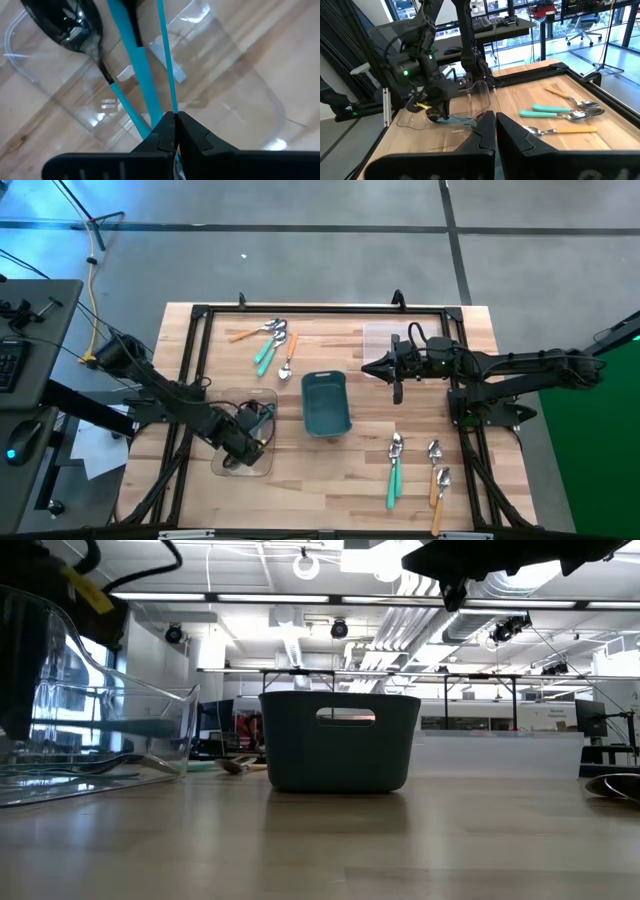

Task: Sort silverware by color (type)
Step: Put the blue spoon into the transparent bin

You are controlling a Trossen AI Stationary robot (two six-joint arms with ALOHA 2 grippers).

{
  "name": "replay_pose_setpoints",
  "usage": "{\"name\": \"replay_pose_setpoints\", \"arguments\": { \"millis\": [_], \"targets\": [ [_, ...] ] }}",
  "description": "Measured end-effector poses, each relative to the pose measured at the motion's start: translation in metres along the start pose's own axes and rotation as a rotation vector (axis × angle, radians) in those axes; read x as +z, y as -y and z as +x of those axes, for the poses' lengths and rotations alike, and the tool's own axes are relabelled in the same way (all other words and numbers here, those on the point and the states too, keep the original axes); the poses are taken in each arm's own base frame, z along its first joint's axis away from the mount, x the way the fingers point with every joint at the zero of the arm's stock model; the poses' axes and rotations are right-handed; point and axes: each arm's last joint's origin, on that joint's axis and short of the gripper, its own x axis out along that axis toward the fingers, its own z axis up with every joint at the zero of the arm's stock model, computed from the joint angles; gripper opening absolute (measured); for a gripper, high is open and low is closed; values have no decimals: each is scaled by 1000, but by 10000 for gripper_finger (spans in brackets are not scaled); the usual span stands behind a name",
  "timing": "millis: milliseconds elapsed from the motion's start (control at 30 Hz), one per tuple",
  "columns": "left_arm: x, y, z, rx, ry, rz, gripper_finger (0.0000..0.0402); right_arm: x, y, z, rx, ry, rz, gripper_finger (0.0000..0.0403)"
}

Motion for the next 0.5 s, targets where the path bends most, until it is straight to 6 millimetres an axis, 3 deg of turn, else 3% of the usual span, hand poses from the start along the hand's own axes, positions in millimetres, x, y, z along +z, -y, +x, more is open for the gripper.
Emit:
{"name": "replay_pose_setpoints", "arguments": {
  "millis": [500],
  "targets": [
    [4, 5, 26, 86, -36, -41, 1, 0, 0, 0, -2, -5, -3, 0]
  ]
}}
